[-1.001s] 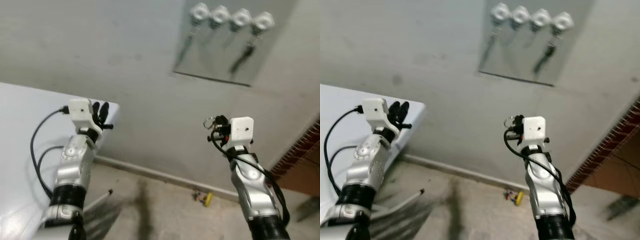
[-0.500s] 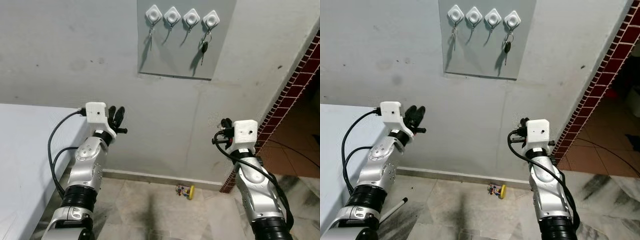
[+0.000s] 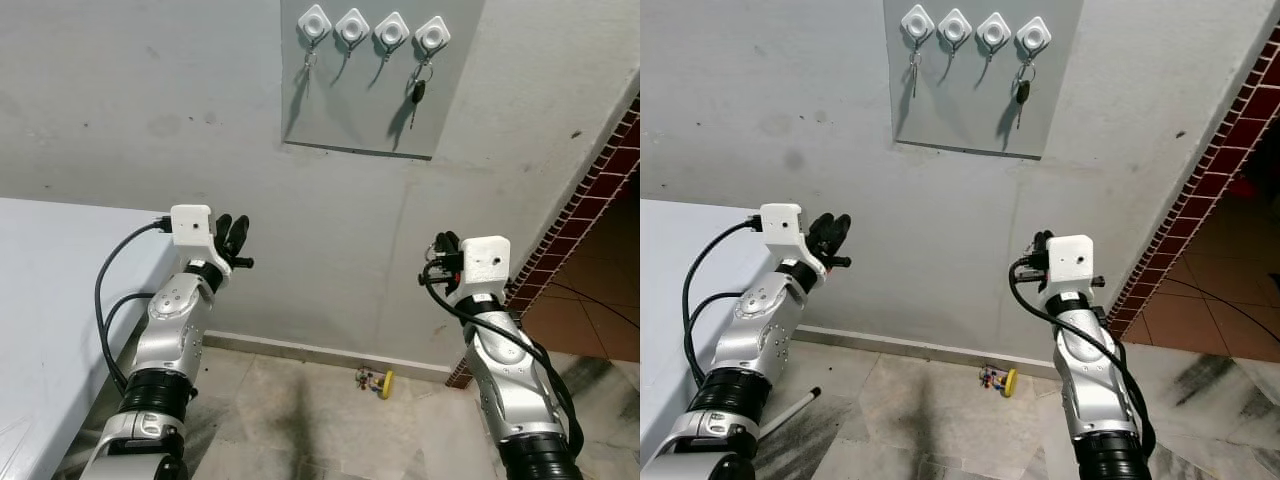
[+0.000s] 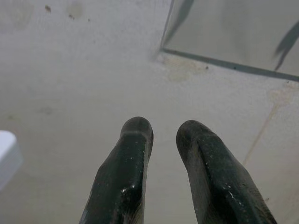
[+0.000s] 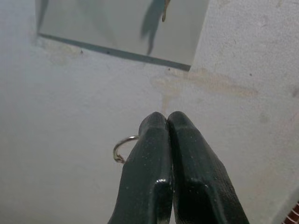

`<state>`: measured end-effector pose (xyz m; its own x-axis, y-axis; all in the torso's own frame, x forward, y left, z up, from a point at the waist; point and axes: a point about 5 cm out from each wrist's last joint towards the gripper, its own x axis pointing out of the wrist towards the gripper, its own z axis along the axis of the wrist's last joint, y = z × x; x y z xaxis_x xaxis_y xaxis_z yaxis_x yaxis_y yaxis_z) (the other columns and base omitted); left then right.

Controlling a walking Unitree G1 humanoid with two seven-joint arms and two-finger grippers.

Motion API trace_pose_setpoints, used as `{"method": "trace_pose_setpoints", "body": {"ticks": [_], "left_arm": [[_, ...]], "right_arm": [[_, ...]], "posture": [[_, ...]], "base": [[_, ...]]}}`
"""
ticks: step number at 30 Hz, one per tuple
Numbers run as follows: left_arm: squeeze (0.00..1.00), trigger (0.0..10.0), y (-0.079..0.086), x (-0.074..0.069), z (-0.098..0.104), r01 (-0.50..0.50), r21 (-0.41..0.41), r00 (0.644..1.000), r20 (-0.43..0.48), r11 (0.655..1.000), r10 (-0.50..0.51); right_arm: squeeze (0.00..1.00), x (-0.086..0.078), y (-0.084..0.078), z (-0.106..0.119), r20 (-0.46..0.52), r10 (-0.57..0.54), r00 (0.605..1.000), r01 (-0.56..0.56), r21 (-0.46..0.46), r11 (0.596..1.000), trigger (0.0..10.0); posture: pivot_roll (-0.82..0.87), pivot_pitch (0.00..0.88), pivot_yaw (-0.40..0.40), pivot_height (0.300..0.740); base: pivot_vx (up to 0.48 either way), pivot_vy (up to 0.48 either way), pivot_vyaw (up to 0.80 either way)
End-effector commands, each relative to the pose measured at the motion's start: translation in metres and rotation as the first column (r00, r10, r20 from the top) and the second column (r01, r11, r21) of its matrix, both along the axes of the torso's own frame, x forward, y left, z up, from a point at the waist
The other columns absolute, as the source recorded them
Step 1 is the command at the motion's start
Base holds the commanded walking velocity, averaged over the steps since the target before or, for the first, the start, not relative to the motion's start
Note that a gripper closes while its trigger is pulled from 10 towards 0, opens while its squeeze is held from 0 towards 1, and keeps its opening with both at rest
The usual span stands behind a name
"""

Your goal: Hang keys on a hook

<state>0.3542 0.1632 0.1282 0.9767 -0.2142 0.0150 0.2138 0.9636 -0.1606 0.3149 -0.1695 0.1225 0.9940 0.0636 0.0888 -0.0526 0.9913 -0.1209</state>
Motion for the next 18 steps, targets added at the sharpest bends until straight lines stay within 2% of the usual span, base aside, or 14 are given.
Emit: {"method": "trace_pose_setpoints", "body": {"ticks": [1, 18], "left_arm": [[0.0, 10.0, 0.0, 0.0031, 0.0065, 0.007, -0.001, 1.0, 0.013, 1.0, -0.007], [0.0, 10.0, 0.002, 0.0016, 0.0059, 0.012, -0.002, 1.0, 0.007, 1.0, -0.012]], "right_arm": [[0.0, -0.0005, 0.001, 0.0047, 0.024, 0.006, 1.0, -0.006, 0.004, 1.0, 10.0], [0.0, -0.0006, 0.0039, 0.0038, 0.019, 0.018, 1.0, -0.018, 0.002, 1.0, 10.0]], "posture": [[-0.1, 0.0, -0.006, 0.74], [-0.1, 0.0, -0.009, 0.74]], "base": [[0.375, 0.0, 0.0], [0.403, 0.0, 0.0]]}}
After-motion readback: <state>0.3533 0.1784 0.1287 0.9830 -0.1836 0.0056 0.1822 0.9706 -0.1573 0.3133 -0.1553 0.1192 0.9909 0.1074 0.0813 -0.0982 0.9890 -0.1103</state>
